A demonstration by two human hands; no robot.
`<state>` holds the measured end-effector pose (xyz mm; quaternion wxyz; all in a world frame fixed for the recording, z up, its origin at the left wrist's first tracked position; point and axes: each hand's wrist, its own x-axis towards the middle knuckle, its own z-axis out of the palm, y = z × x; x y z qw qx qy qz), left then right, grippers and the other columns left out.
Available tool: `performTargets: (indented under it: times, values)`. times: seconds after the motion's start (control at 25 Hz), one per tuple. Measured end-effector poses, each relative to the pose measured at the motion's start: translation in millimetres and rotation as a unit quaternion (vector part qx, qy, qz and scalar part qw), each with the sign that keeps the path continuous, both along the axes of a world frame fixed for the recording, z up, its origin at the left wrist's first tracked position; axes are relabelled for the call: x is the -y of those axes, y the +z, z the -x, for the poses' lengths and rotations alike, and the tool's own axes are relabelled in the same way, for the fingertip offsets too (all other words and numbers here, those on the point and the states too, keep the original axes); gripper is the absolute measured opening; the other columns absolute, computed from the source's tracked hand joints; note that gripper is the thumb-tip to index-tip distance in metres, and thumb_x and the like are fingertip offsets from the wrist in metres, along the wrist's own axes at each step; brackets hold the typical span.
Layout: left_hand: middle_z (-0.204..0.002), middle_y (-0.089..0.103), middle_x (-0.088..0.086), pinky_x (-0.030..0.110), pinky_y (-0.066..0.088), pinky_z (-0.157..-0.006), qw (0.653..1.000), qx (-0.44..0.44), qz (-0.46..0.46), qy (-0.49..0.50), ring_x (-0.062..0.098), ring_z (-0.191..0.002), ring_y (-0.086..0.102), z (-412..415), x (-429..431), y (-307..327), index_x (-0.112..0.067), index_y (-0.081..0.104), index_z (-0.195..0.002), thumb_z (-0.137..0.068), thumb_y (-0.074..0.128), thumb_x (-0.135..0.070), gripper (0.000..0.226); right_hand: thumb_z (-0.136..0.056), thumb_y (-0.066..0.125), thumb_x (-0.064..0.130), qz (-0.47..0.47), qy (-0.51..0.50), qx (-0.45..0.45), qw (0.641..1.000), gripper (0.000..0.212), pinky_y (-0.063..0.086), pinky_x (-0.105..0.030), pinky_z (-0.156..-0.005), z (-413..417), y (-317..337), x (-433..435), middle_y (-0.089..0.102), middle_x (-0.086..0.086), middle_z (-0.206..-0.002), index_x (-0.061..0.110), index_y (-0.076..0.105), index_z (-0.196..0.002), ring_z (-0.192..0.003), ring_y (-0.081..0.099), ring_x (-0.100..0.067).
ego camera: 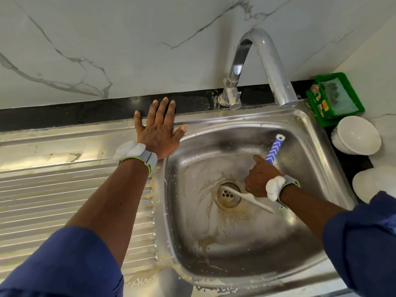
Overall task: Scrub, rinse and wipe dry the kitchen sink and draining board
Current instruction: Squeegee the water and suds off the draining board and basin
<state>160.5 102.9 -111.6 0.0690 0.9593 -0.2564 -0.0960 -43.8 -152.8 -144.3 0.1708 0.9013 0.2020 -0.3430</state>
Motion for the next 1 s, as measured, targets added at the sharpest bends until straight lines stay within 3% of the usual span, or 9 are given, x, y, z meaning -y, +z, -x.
performTargets:
  times: [0.08,0.12,0.24,0.28,0.4,0.52,0.64,0.76,1.0]
  values:
    - [-0.173,-0.010,-0.009,0.060,-0.013,-0.122,1.000,0.001,0.007,0.003,0.015,-0.159,-0.013,0,1,0,-0.033,-0.007,-0.164,-0.102,0.020,-0.068,0.076,-0.055,0.089,0.032,-0.020,0.030,0.038,0.999,0.029,0.048,-0.057,-0.078,1,4,9,0.057,0.003,-0.045,0.020,0.062,-0.049,-0.048,0.059,-0.021]
    - [-0.173,-0.010,-0.009,0.060,-0.013,-0.122,1.000,0.001,0.009,0.005,0.015,-0.159,-0.013,0,0,-1,-0.033,-0.007,-0.164,-0.102,0.021,-0.068,0.076,-0.057,0.084,0.033,-0.023,0.028,0.047,0.998,0.029,0.048,-0.055,-0.081,4,4,-4,0.055,0.001,-0.041,0.020,0.060,-0.046,-0.041,0.054,-0.021]
    - [-0.172,-0.010,-0.010,0.059,-0.013,-0.122,1.000,0.000,0.005,0.005,0.014,-0.158,-0.013,0,-1,0,-0.033,-0.007,-0.164,-0.102,0.021,-0.068,0.076,-0.071,0.070,0.025,-0.040,0.199,0.052,0.978,0.019,0.044,-0.054,-0.083,40,-20,-60,0.061,-0.002,-0.047,0.021,0.065,-0.054,-0.042,0.044,-0.025]
    - [-0.172,-0.010,-0.010,0.059,-0.013,-0.122,1.000,-0.001,0.004,0.004,0.014,-0.158,-0.013,0,0,-1,-0.033,-0.007,-0.164,-0.102,0.021,-0.068,0.076,-0.074,0.068,0.022,-0.012,0.158,-0.007,0.987,0.018,0.044,-0.056,-0.083,42,-19,-74,0.061,-0.002,-0.049,0.021,0.066,-0.055,-0.044,0.043,-0.026]
    - [-0.172,-0.011,-0.010,0.059,-0.013,-0.122,1.000,-0.002,0.002,0.001,0.014,-0.158,-0.013,0,1,1,-0.033,-0.007,-0.164,-0.102,0.021,-0.067,0.076,-0.079,0.070,0.028,-0.016,0.039,0.055,0.998,0.019,0.043,-0.059,-0.091,27,-19,-70,0.069,0.001,-0.061,0.022,0.070,-0.061,-0.056,0.060,-0.026]
    - [-0.173,-0.010,-0.010,0.059,-0.013,-0.122,1.000,-0.001,0.008,0.006,0.015,-0.158,-0.012,1,0,0,-0.033,-0.007,-0.164,-0.102,0.021,-0.068,0.077,-0.094,0.046,0.038,0.020,-0.167,0.079,0.983,0.029,0.019,-0.052,-0.107,10,-8,-41,0.075,0.002,-0.092,0.025,0.071,-0.088,-0.088,0.069,-0.022]
    - [-0.173,-0.009,-0.010,0.060,-0.012,-0.122,1.000,0.002,0.012,0.007,0.015,-0.159,-0.012,1,0,0,-0.033,-0.006,-0.165,-0.102,0.022,-0.068,0.077,-0.095,0.042,0.038,0.025,-0.254,0.122,0.959,0.032,0.029,-0.046,-0.101,3,-3,-41,0.073,0.001,-0.093,0.024,0.070,-0.090,-0.088,0.069,-0.023]
    - [-0.173,-0.010,-0.010,0.060,-0.012,-0.122,1.000,-0.003,0.010,0.005,0.015,-0.159,-0.013,1,0,1,-0.033,-0.007,-0.164,-0.102,0.021,-0.068,0.077,-0.098,0.034,0.052,-0.089,-0.328,0.113,0.934,0.051,0.042,-0.036,-0.085,11,-11,-86,0.073,-0.003,-0.098,0.017,0.070,-0.093,-0.097,0.068,-0.027]
    - [-0.172,-0.010,-0.010,0.060,-0.013,-0.122,1.000,-0.009,0.010,0.000,0.015,-0.158,-0.013,0,-1,1,-0.033,-0.007,-0.164,-0.102,0.022,-0.067,0.077,-0.099,0.025,0.068,-0.119,-0.397,0.045,0.909,0.069,0.047,-0.035,-0.084,46,-18,-109,0.073,-0.008,-0.108,0.017,0.071,-0.101,-0.103,0.068,-0.030]
